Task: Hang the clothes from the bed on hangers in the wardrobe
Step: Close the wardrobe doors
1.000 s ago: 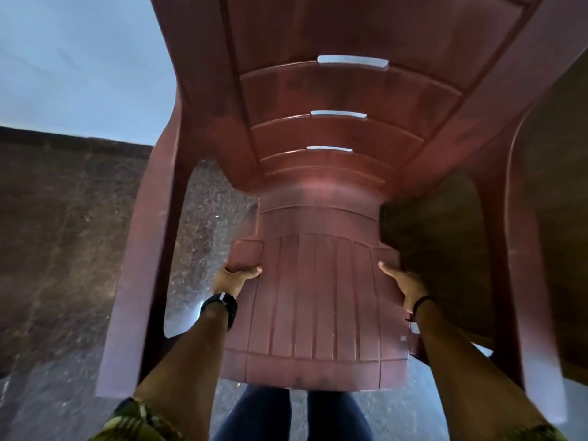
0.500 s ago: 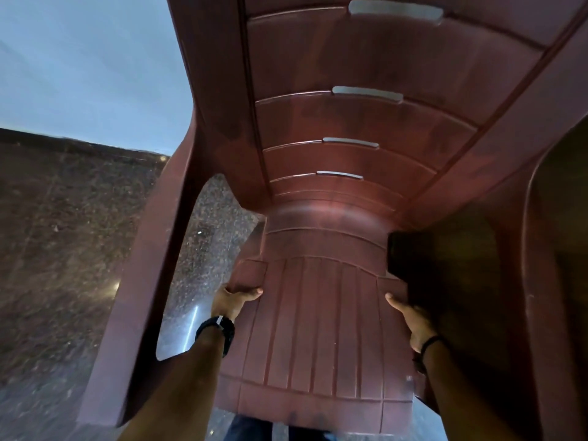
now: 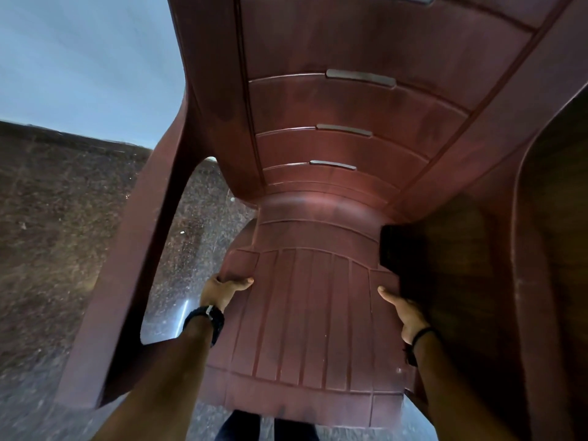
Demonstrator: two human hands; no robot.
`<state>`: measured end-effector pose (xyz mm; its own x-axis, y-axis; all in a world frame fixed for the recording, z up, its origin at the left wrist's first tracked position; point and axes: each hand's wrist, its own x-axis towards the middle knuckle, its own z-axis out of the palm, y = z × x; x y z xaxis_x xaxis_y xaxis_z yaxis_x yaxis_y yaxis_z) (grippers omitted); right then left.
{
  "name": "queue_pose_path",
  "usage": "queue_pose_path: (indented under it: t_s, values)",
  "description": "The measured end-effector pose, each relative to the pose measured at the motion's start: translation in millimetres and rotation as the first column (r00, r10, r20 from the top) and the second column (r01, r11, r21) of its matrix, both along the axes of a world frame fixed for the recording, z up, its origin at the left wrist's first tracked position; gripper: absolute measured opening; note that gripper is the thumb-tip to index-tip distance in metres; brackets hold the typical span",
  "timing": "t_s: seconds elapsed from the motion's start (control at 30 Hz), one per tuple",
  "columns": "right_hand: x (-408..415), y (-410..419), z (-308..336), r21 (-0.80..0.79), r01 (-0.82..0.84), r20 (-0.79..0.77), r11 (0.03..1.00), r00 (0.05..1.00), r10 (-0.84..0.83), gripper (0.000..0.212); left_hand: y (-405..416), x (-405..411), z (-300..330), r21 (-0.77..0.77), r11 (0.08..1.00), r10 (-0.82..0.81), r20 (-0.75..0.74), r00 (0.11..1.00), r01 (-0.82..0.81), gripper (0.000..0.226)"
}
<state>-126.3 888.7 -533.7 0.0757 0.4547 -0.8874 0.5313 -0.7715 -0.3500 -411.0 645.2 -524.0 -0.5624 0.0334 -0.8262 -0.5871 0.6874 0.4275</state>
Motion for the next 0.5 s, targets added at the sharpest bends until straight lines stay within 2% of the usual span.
queue_pose_path:
  t_s: [0.13, 0.27, 0.33, 0.5]
  values:
    - [1, 3, 0, -0.011, -0.003, 0.018, 1.000, 1.000, 0.003, 0.082, 3, -1, -1, -0.022, 1.000, -0.009, 0.006, 1.000, 0.009, 0.070]
    - [-1, -1, 4, -0.012, -0.015, 0.026, 1.000, 1.000, 0.015, 0.081, 4, 0, 4, -0.020, 1.000, -0.021, -0.005, 1.000, 0.021, 0.053]
    - [-4, -1, 7, -0.002, -0.023, 0.036, 1.000, 0.999, 0.023, 0.081, 3, 0, 2, -0.016, 0.999, -0.052, -0.024, 0.998, 0.052, 0.053]
    - [-8, -5, 16, 0.088, -0.142, 0.091, 0.986, 0.987, 0.134, 0.079, -1, 4, 3, -0.097, 0.973, -0.214, -0.034, 0.976, 0.210, 0.082]
